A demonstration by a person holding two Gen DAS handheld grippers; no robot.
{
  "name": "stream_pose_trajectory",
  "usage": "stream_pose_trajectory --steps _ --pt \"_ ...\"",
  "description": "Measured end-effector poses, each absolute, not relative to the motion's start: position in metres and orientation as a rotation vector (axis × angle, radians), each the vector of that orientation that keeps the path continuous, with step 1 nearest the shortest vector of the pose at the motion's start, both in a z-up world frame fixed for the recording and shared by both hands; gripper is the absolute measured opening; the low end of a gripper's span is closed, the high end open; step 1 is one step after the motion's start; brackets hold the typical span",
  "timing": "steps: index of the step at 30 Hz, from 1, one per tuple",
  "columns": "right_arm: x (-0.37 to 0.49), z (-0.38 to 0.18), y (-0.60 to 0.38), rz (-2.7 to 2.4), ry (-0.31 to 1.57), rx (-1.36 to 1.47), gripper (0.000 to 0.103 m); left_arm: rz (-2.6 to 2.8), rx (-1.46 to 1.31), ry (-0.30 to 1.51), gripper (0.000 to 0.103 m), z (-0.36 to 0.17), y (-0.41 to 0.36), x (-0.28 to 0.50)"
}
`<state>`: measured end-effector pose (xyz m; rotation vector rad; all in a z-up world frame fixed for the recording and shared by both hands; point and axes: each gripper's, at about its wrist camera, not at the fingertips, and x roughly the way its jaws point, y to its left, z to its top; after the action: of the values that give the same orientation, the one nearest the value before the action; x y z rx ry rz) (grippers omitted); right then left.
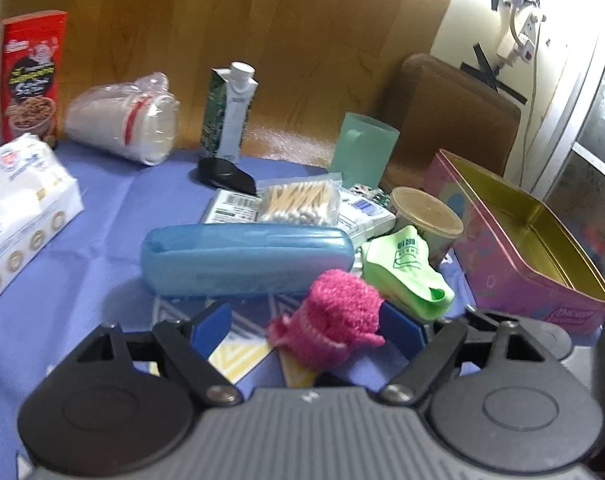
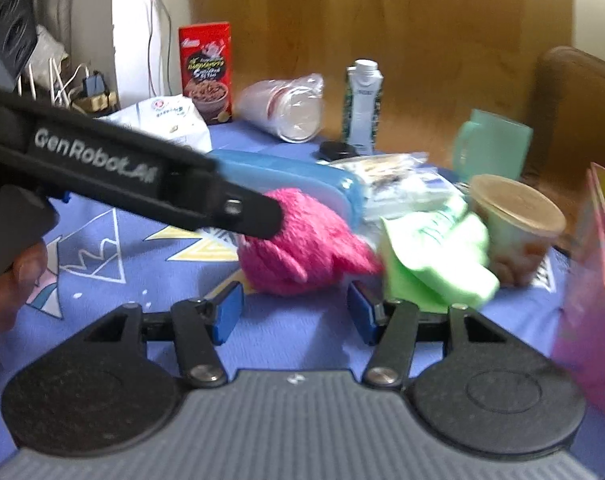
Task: Organize soft objects
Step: 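Reach the left gripper to the pink knitted sock and grasp it, then carry the pink sock with the left gripper into the pink tin and release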
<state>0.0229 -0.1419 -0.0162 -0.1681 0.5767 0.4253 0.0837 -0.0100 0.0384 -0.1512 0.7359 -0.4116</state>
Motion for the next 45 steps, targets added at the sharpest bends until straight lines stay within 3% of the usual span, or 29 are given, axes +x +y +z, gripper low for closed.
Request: stream_pose_trajectory --steps 4,5,9,14,21,25,29,32,33,36,42,43,45 --pt "0.026 -0.024 -0.132 0.436 0.570 -0.185 0.067 -0.450 -0.187 0.791 0.061 0.026 -0.014 0.093" --pt "0.026 -0.024 -0.131 0.437 0.569 -0.185 0.066 -0.469 -0.208 0.810 0.051 0.022 -0.014 0.094" --pt "0.016 -0.028 -0.133 0.437 0.556 -0.168 0.052 -0.451 -0.206 0.802 0.046 0.019 -0.019 0.085" --pt "-0.008 -0.021 -0.141 0.431 0.514 -0.102 0.050 -0.482 -0.183 0.757 0.046 0.043 -0.028 0.063" --pt "-0.058 0.013 -0.185 0.228 0.268 -0.141 0.051 -0.658 -0.070 0.616 0.046 0.089 -0.111 0.054" --pt "-0.064 0.028 -0.235 0.052 0.231 -0.114 0.051 -0.783 -0.040 0.580 0.047 0.089 -0.182 0.069" --pt "-0.054 0.029 -0.287 -0.091 0.275 -0.055 0.052 -0.854 -0.074 0.658 0.050 0.070 -0.237 0.093" --pt "-0.039 0.024 -0.311 -0.156 0.339 -0.018 0.058 -0.829 -0.071 0.738 0.055 0.057 -0.261 0.106" --pt "-0.040 0.022 -0.317 -0.174 0.338 -0.009 0.066 -0.809 -0.054 0.747 0.056 0.055 -0.265 0.107" --pt "-0.058 0.022 -0.327 -0.213 0.291 0.010 0.080 -0.809 -0.059 0.735 0.061 0.057 -0.260 0.101" --pt "-0.078 0.030 -0.328 -0.211 0.165 0.070 0.079 -0.771 -0.125 0.577 0.070 0.086 -0.183 0.074" --pt "-0.086 0.035 -0.328 -0.196 0.143 0.068 0.077 -0.745 -0.142 0.556 0.070 0.090 -0.165 0.071" --pt "-0.101 0.038 -0.314 -0.150 0.113 0.054 0.062 -0.664 -0.183 0.534 0.070 0.088 -0.119 0.064"
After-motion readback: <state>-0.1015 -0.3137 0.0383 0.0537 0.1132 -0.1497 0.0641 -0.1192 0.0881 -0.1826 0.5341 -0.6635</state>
